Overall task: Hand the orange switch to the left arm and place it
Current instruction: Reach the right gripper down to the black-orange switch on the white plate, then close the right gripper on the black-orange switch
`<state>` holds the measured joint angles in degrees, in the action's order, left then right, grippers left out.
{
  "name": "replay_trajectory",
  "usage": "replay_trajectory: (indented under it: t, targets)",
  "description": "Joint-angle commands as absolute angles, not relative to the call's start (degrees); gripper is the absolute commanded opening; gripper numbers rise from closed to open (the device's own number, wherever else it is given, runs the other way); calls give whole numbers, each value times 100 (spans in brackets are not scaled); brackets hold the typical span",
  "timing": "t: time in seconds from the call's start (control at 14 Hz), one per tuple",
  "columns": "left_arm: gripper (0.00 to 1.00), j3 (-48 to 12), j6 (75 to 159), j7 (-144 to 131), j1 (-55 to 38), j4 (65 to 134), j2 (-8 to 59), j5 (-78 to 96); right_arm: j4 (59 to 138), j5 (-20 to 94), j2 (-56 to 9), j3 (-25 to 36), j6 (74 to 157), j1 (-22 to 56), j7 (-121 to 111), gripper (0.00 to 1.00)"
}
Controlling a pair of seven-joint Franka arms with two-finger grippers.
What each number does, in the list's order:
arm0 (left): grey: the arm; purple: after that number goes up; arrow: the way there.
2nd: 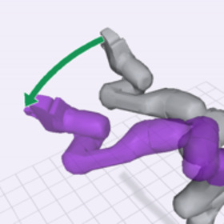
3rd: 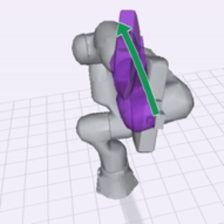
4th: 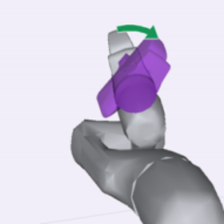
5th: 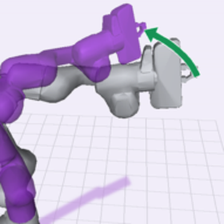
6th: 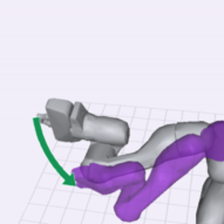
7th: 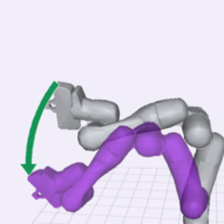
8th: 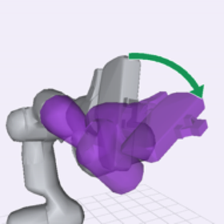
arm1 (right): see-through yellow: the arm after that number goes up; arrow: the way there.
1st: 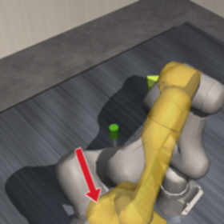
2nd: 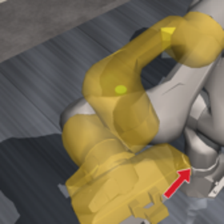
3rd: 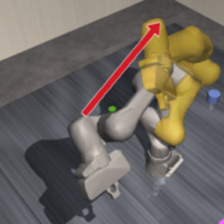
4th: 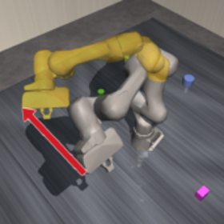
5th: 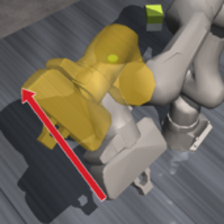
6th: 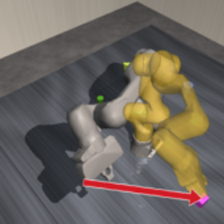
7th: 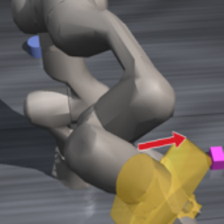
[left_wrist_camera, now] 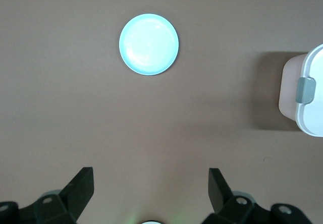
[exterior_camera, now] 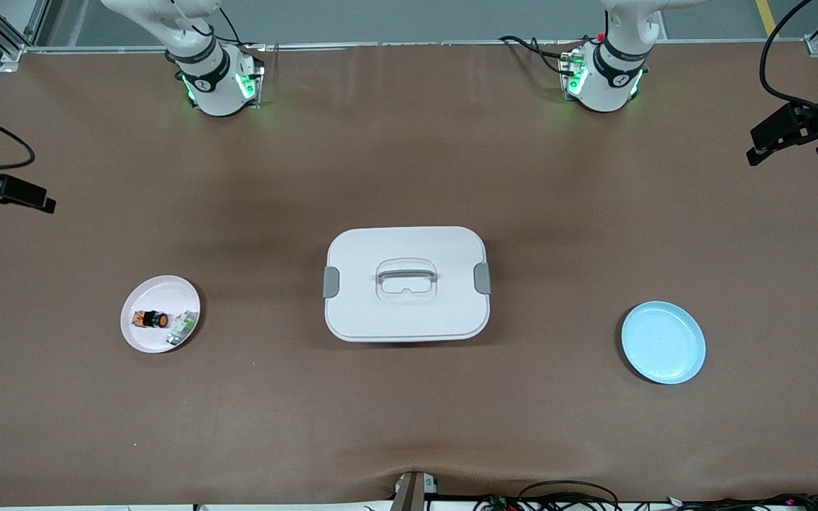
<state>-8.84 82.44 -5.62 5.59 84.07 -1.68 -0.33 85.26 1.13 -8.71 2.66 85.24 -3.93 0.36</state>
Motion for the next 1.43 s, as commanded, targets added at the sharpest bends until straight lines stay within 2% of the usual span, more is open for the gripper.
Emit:
replay_trajectory:
  t: [0.0,0.43,0.71,1.36]
  targets:
    - [100,-896,8183,-536,571,8376,-158,-123,8411,105,-1457,281,8892,-395,114,100]
    - [100,-914,8174,-510,554,8437,-158,-132,8429,123,-2512,290,9947,-571,105,100]
    - [100,-914,8183,-510,571,8429,-158,-132,8718,167,-2978,281,10774,-571,97,100]
    - [100,-914,8244,-545,527,8420,35,-97,8920,167,-3682,281,11495,-615,62,100]
